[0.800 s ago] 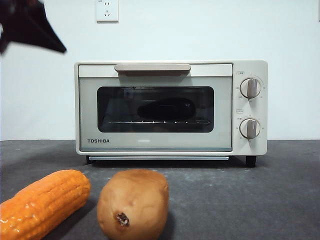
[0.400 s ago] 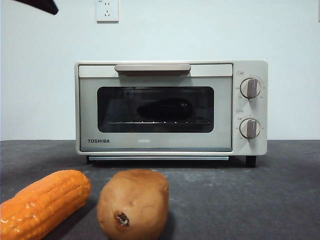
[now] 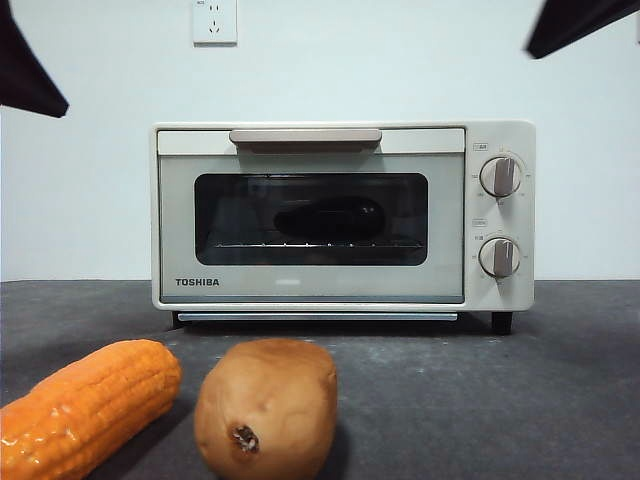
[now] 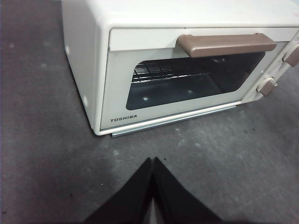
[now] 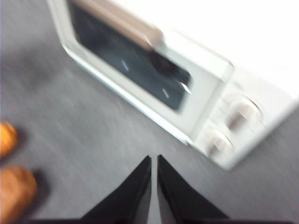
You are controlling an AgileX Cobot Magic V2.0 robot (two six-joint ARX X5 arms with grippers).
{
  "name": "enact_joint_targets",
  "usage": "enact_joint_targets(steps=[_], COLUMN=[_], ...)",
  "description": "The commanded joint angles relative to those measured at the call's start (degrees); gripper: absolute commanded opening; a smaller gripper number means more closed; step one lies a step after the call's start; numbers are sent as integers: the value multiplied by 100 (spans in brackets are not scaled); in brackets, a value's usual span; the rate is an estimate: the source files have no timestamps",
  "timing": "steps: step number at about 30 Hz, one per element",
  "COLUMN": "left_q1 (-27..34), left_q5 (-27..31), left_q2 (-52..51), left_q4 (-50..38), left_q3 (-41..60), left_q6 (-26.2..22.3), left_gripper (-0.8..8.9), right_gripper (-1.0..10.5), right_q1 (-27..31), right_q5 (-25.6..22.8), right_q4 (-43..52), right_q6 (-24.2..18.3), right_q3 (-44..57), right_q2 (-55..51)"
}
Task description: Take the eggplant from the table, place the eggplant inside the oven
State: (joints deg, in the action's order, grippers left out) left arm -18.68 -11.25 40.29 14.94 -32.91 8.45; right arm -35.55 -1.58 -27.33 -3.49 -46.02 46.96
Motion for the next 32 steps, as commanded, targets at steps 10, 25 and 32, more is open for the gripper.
enact_joint_targets(steps=[10,25,32], left_q1=[-459,-470,308], left_q5=[656,695,876], left_q2=[-756,-1043,-2273], left_q4=[-50,17,-149], left_q3=[522,525,848], left_q6=[579,470,-782], left_gripper=[4,4,4], right_gripper=[5,5,5], right_q1=[-15,-15,-15], right_q5=[-334,-337,-337], right_q4=[2170,2175,2175], right_q6=[326,326,326], right_q3=[1648,1646,1646], right_q2=[-535,-553,-551])
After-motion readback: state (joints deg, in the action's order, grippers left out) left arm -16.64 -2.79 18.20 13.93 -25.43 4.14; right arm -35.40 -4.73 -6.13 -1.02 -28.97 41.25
